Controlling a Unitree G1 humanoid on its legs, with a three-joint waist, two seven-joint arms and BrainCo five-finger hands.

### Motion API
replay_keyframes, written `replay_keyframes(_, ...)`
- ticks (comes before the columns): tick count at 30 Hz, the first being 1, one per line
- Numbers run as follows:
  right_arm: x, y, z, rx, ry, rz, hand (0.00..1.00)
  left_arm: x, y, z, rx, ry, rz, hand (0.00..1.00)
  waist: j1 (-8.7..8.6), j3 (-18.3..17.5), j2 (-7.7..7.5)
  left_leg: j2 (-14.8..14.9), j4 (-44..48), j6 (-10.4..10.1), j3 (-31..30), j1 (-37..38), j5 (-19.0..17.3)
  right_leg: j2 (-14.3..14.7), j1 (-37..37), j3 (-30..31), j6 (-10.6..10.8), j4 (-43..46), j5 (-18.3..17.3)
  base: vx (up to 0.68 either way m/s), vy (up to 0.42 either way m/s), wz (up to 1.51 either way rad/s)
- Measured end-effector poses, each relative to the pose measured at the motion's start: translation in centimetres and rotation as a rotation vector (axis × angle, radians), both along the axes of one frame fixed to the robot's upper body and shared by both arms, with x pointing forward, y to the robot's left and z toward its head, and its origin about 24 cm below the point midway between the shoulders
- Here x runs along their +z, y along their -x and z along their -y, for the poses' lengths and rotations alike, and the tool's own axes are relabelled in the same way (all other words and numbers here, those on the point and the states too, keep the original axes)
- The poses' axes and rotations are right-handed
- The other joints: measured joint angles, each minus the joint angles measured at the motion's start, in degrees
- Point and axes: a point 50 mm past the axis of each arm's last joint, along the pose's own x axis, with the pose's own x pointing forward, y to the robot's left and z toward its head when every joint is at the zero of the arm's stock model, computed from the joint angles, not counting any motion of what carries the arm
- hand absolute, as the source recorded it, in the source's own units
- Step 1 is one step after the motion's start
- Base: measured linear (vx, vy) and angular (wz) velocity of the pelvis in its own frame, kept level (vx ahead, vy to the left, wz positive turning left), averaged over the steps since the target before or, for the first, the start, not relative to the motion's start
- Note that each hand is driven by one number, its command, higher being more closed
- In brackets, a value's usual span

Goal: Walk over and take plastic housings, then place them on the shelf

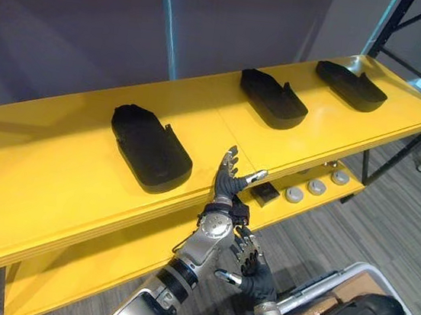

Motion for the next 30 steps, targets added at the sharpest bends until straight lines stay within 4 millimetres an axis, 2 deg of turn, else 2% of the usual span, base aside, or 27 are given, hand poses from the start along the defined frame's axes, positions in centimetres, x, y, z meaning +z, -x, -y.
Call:
replay_keyframes(16, -1.0, 0.9, -1.4, 0.085, 0.018, -0.031, 0.0, 0.7, -1.4, -4.9, 0.375, 0.054, -0.021, 0.0, -0.38, 0.52, -0.93, 0.06, -0.01, 0.0, 0.06, -0.01, 0.0, 0.1, -0.1, 0.18, -0.26, -0.02, 0.19, 0.0, 0.0, 0.0)
replay_keyframes(26, -1.2, 1.2, -1.8, 0.111, 0.016, -0.036, 0.0, 0.3, -1.6, -6.9, 0.458, 0.097, -0.051, 0.0, 0.05, 0.48, -1.2, 0.11, -0.01, 0.01, -0.36, 0.0, 0.01, 0.12, 0.15, -0.17, -0.28, -0.02, 0.21, 0.0, 0.0, 0.01)
replay_keyframes(30, -1.9, 1.3, -1.8, 0.12, 0.026, -0.06, 0.0, 0.0, -1.7, -7.6, 0.478, 0.101, -0.05, 0.0, 0.21, 0.31, -1.46, 0.15, -0.01, 0.02, -0.56, 0.02, 0.03, 0.14, 0.3, -0.38, -0.28, -0.02, 0.21, 0.0, 0.0, 0.0)
